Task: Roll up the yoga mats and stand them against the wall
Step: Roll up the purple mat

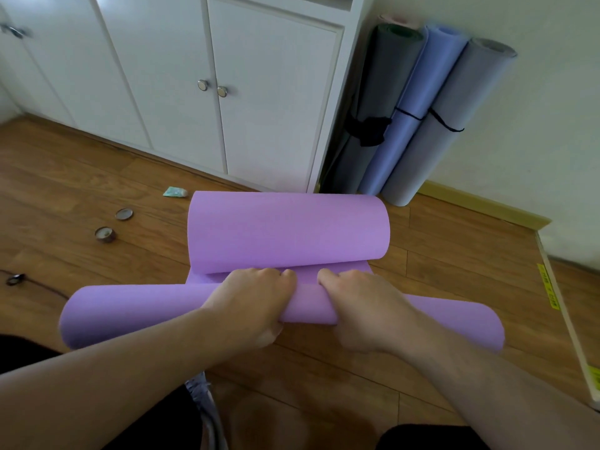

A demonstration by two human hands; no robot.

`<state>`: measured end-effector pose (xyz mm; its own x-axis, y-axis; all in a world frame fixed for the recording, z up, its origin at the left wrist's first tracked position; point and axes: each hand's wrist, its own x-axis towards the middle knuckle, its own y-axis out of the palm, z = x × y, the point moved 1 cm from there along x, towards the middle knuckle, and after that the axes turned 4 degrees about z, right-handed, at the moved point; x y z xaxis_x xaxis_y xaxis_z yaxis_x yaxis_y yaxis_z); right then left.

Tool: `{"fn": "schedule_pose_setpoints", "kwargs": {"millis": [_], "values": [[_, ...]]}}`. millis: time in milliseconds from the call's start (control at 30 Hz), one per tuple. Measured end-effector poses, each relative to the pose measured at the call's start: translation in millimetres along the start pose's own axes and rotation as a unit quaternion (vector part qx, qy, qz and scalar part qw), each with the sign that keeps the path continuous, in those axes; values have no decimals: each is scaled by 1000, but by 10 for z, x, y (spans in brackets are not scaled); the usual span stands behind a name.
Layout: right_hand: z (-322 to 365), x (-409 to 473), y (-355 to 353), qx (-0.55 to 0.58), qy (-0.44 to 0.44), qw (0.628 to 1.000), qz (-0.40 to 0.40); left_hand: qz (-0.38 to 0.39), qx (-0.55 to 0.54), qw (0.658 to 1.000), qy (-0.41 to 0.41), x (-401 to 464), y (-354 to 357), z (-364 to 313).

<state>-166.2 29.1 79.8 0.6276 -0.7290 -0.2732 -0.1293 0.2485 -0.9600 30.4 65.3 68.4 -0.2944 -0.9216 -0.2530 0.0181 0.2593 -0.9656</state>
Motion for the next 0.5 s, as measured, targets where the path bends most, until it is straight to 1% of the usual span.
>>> {"fn": "schedule_pose_setpoints", "kwargs": {"millis": [100, 200, 300, 433, 500], "values": [[4, -18, 25, -63, -33, 996, -57, 27, -31, 999, -2, 26, -39, 47], [40, -18, 41, -91, -25, 994, -59, 39, -42, 998, -2, 25, -75, 69], [72, -7, 34, -67, -14, 997, -31, 18, -23, 1000, -4, 0, -58, 52], [25, 35, 10, -3, 23, 1000, 14, -54, 21, 998, -4, -18, -32, 48], [-3, 41, 9, 10, 27, 1000, 6, -49, 28, 998, -8, -1, -29, 49]]}}
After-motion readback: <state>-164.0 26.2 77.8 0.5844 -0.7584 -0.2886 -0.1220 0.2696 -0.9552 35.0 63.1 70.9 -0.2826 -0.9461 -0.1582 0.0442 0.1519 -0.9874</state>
